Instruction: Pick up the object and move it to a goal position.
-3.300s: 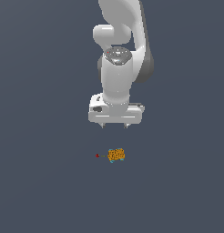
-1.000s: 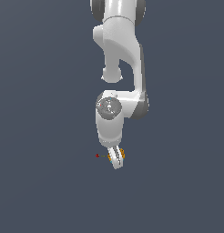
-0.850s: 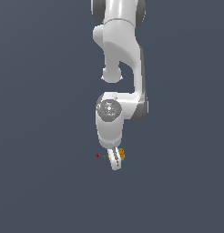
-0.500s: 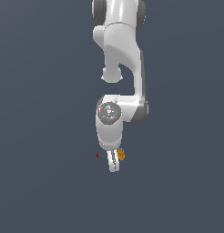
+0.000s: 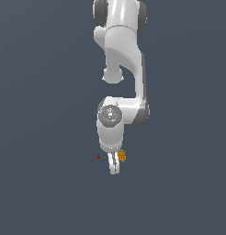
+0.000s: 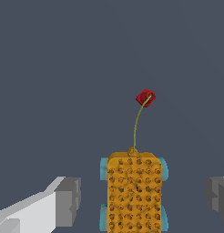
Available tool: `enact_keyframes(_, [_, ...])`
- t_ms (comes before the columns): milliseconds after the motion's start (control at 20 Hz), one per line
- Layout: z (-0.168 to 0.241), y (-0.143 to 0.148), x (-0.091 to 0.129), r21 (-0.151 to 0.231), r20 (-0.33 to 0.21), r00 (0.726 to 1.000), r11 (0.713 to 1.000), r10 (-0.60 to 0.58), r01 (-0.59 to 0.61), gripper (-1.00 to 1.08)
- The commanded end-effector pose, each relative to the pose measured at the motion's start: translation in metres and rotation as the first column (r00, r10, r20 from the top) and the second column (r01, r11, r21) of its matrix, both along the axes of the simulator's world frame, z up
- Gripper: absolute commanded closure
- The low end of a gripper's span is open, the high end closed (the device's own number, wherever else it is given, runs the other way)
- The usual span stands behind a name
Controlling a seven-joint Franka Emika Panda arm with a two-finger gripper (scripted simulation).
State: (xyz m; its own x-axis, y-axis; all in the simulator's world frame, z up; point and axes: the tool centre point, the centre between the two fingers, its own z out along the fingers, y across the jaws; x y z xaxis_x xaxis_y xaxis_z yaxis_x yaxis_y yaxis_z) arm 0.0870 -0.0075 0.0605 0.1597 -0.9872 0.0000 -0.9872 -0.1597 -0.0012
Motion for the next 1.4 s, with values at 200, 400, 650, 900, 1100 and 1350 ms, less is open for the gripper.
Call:
enact_keyframes(200, [-0.031, 0.000, -0.001, 0.000, -0.001, 1.000, 1.000, -0.004, 0.004, -0.92])
enact_keyframes(400, [-0.044, 0.000, -0.001, 0.000, -0.001, 1.000, 1.000, -0.005, 0.005, -0.92])
enact_keyframes(650, [-0.045, 0.000, 0.000, 0.000, -0.001, 1.000, 1.000, -0.005, 0.005, 1.08])
enact_keyframes(900, [-0.045, 0.000, 0.000, 0.000, -0.001, 1.000, 1.000, -0.005, 0.005, 1.08])
enact_keyframes(1100, [-0.045, 0.000, 0.000, 0.000, -0.001, 1.000, 1.000, -0.005, 0.005, 1.08])
enact_keyframes(1350, [-0.042, 0.000, -0.002, 0.000, -0.002, 1.000, 1.000, -0.004, 0.004, 1.08])
